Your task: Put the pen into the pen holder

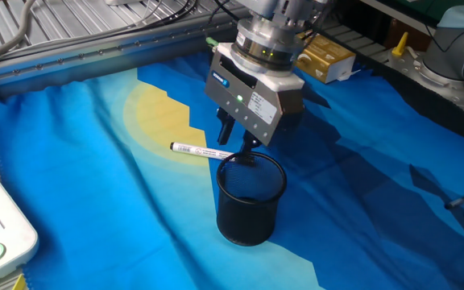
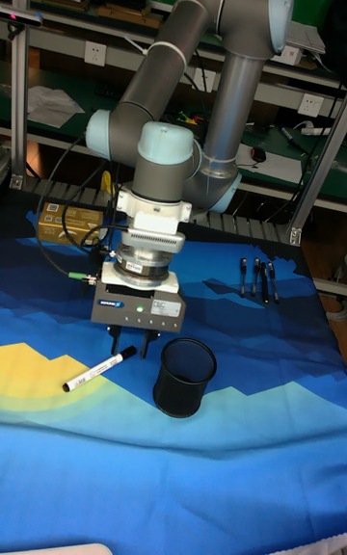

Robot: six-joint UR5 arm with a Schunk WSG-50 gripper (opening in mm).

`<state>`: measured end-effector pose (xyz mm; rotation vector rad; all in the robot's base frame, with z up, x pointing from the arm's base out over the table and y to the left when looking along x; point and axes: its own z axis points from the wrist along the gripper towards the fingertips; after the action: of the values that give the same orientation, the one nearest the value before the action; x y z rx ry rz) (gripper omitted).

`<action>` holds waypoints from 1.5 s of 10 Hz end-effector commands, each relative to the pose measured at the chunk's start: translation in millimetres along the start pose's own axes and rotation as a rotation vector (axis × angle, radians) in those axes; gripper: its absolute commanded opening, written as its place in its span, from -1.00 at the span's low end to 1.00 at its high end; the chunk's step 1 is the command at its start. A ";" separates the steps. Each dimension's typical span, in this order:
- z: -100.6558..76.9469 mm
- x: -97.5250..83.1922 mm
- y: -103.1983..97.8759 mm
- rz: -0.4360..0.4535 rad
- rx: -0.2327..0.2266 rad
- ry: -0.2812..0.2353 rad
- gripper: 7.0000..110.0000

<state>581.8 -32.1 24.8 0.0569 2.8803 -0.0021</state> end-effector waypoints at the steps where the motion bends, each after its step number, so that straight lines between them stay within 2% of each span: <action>1: -2.5 -10.5 4.1 0.238 0.007 0.018 -0.28; 4: 3.5 -37.3 14.7 0.285 0.001 -0.029 -0.28; 6: 8.4 -37.6 7.5 0.292 0.034 -0.036 -0.28; 7: 7.8 -31.2 9.7 0.326 0.027 -0.010 -0.28; 9: 4.6 -27.1 22.4 0.429 -0.031 0.009 -0.28; 10: 2.9 -27.0 34.3 0.503 -0.078 0.023 -0.28; 11: 2.1 -22.8 39.0 0.554 -0.095 0.045 -0.28; 12: 2.2 -21.2 35.9 0.577 -0.083 0.047 -0.28; 14: 2.5 -17.6 18.7 0.559 -0.026 0.033 -0.28; 15: 2.0 -14.5 3.0 0.537 0.033 0.025 -0.28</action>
<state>601.8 -12.2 25.8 0.7921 2.8052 0.1288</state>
